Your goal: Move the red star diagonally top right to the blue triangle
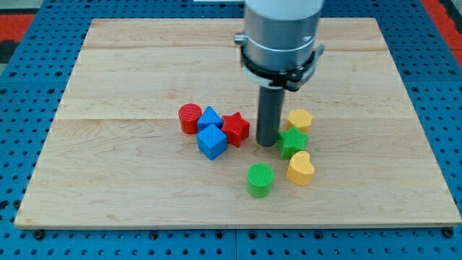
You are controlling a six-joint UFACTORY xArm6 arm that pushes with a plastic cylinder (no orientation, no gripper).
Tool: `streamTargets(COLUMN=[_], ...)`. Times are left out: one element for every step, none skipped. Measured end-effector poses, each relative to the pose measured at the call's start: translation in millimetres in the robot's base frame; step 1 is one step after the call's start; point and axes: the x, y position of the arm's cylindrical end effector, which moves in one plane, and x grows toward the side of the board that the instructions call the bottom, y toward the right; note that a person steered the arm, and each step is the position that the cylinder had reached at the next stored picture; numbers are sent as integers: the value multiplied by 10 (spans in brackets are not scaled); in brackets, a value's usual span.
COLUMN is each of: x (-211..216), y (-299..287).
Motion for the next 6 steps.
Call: streamTargets(x=[27,4,-82,64,-129,-139], y=[-47,-59,-178,-271,-668,-1079])
